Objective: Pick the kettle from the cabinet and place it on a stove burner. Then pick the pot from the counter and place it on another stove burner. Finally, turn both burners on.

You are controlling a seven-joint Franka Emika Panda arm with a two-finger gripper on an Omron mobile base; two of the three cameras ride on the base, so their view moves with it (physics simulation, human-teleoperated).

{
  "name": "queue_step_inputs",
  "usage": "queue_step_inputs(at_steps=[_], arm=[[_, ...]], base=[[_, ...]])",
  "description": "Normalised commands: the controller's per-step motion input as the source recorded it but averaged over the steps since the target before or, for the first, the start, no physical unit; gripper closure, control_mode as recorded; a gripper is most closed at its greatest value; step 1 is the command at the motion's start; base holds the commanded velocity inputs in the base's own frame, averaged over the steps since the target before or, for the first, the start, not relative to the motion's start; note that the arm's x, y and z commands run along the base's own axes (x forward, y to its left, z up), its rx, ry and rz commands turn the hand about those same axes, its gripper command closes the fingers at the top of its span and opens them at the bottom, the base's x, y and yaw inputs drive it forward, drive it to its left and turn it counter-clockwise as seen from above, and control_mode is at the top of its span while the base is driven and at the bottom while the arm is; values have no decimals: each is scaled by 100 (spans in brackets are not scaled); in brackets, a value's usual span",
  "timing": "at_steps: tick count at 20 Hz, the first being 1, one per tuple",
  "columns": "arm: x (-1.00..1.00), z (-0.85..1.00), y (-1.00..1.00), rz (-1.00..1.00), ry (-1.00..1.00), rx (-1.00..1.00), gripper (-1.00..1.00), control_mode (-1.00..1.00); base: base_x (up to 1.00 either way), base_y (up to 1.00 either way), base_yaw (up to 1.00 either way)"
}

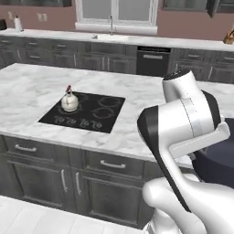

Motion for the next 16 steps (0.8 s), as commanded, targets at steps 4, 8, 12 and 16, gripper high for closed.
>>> queue_step_inputs(at_steps=[4, 8, 12, 16], arm=[[0, 0, 0, 0, 0, 0, 100, 100], [0, 0, 0, 0, 0, 0, 100, 100], [0, 0, 0, 0, 0, 0, 100, 100], [0, 0, 0, 0, 0, 0, 100, 100]], base=[[36, 46, -41], [35, 44, -41], [35, 46, -40], [35, 44, -40]])
